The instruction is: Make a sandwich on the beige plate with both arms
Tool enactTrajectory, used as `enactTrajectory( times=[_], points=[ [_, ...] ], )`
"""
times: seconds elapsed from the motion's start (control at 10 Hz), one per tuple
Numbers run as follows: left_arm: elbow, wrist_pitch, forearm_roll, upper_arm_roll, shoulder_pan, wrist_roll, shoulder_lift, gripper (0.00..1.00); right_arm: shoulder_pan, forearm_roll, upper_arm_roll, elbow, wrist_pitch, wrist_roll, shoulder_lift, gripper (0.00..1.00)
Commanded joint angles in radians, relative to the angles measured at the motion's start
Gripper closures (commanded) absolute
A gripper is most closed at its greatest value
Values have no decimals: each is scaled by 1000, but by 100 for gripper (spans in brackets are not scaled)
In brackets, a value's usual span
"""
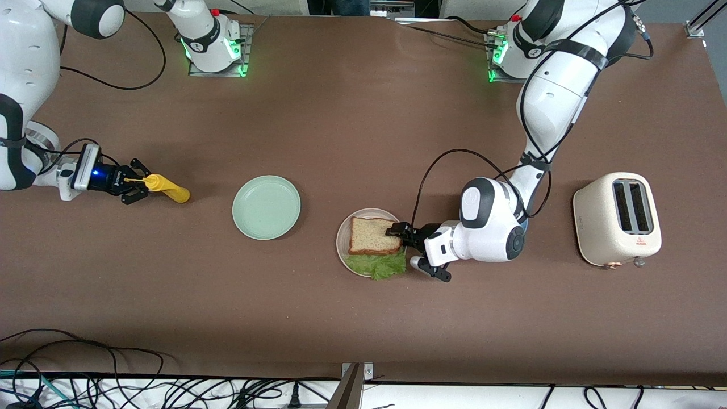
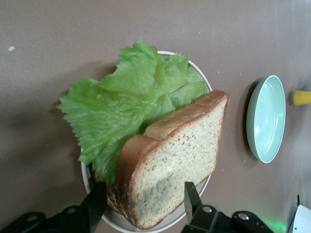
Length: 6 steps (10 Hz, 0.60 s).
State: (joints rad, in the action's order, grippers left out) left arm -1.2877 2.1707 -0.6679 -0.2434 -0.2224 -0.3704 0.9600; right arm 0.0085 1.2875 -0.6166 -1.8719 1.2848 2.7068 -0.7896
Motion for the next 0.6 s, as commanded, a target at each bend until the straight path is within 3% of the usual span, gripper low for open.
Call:
enactTrajectory(
  times=[0.0,0.2,0.3,0.4,0.5],
  points=[
    [-21,0,-35,6,2,-53,-24,27,-16,16,5,23,-33,5,-11,38],
    [-21,5,-35,7,-9,-55,-12,34,-15,16,5,23,-33,-5,-10,15],
    [-21,5,-33,7,-11,-55,-14,49,-15,16,5,23,-36,-28,-8,0],
    [-21,5,-33,7,-9,-55,-17,62,-15,16,3,26,-44,-57,-2,0],
    [-21,3,-30,7,-9,-55,-17,85,-13,10,3,60,-50,-149,7,0]
  ],
)
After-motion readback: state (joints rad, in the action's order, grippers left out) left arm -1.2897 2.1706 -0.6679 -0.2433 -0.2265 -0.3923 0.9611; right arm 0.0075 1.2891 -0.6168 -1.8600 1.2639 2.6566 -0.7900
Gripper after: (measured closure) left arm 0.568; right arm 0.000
